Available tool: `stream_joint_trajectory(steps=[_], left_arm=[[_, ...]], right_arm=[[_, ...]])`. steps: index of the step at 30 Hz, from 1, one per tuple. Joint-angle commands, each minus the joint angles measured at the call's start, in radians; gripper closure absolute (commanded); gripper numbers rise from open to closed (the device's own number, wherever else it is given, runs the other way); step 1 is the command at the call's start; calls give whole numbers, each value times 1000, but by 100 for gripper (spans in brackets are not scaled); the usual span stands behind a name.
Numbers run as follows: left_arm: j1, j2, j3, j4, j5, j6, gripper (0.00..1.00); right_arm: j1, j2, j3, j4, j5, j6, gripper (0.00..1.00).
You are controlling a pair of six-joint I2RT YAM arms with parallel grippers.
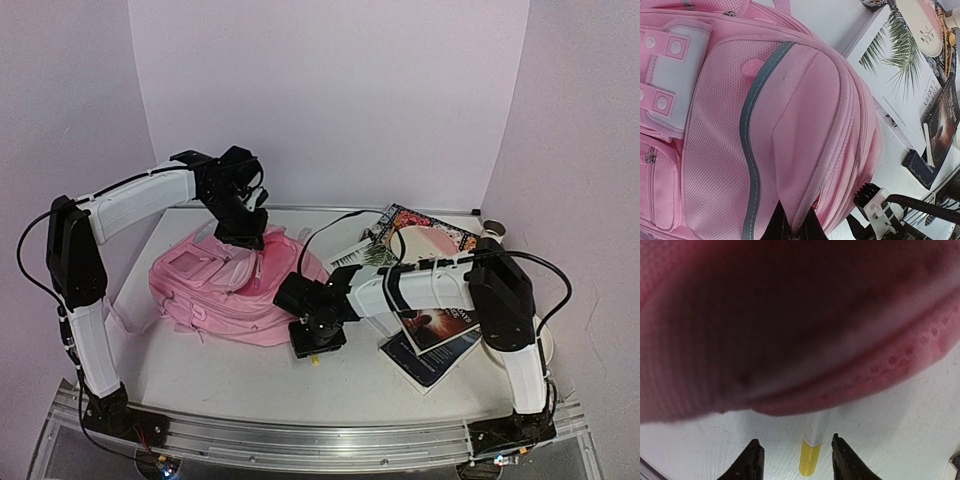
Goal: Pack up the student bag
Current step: Adjust the pencil case at the center of the board.
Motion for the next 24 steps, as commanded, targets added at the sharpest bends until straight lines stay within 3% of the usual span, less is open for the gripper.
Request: stream_joint_trajectory(steps=[1,15,24], left_arm=[[5,-66,65,96,18,-4,100],[26,-84,87,92,-13,5,100],[59,-112,75,89,-41,12,100]], right_arm=[[1,30,33,-69,50,-21,61],[0,-12,-127,-160,92,-9,99],[1,-89,-265,-180,8,-25,100]])
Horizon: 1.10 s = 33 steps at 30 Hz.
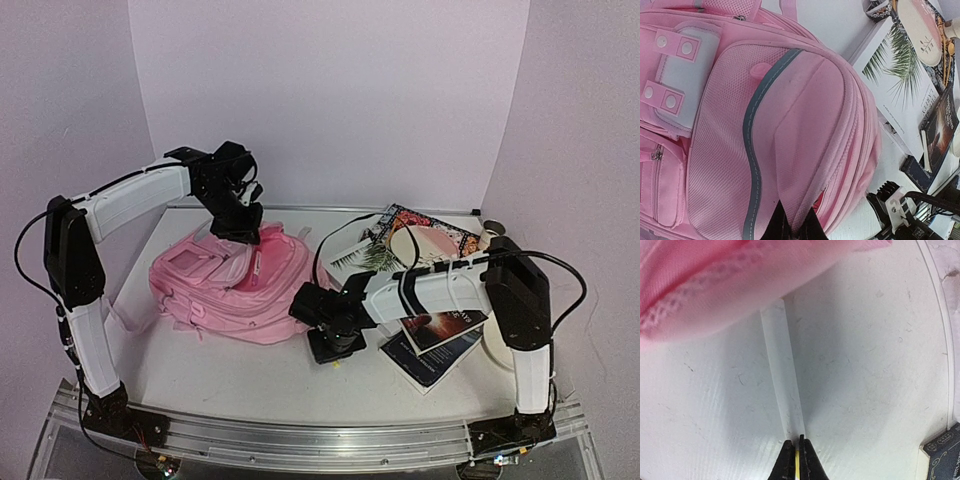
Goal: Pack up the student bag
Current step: Adjust the pencil case at the center of the board, then pick up the pencil case from the center of the board.
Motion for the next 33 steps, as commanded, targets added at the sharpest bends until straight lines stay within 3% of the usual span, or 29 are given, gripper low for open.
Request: stream_joint_trajectory(steps=[1,7,16,26,33], left_arm=[[27,-106,58,89,-46,12,100],[31,-115,25,89,-39,10,100],[33,-125,10,89,-43,12,100],[41,-152,-4,87,-25,12,100],[41,-165,-19,86,8,6,100]], right_arm=[[0,-4,-112,-165,-92,-14,100],[0,-55,-157,-183,-154,-33,90],[-8,24,17,-216,-174,-74,73],[-32,124,93,-259,-95,-85,72],[-40,130,114,-275,-70,-88,91]])
